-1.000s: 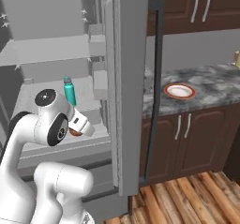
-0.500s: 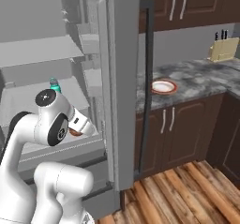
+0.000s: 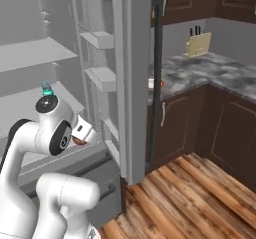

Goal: Pick onion from the fridge and place it on the plate on the counter.

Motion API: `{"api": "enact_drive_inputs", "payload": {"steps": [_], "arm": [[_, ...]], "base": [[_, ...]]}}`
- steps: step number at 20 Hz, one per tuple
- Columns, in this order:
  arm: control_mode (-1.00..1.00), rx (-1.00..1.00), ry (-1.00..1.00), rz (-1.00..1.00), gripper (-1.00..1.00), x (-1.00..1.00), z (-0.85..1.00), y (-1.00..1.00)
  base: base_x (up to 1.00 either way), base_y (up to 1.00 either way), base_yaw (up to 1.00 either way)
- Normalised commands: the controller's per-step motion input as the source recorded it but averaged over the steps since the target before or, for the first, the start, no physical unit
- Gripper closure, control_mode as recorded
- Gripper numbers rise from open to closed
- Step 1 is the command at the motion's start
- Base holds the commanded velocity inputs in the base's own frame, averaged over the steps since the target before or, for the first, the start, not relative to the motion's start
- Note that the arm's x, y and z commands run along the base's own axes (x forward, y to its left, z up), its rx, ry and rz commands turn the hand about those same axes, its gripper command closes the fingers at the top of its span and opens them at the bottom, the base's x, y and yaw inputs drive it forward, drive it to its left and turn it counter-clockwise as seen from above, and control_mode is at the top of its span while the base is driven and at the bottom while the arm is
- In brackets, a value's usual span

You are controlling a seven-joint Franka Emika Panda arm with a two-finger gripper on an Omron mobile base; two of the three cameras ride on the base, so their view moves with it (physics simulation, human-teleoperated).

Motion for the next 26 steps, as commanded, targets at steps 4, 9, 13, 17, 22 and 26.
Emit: {"api": "enact_drive_inputs", "payload": {"steps": [4,9,13,17,22,26], "arm": [[1.0,0.0,0.0,0.0,1.0,0.0,0.0,0.0],[1.0,0.0,0.0,0.0,1.0,0.0,0.0,0.0],[1.0,0.0,0.0,0.0,1.0,0.0,0.0,0.0],[1.0,0.0,0.0,0.0,1.0,0.0,0.0,0.0],[1.0,0.0,0.0,0.0,1.0,0.0,0.0,0.0],[1.0,0.0,0.0,0.0,1.0,0.0,0.0,0.0]], "base": [[-0.18,0.1,-0.4],[-0.23,0.0,-0.4],[-0.28,0.0,-0.41],[-0.37,0.0,-0.42],[-0.42,0.0,-0.43],[-0.26,0.0,-0.39]]}}
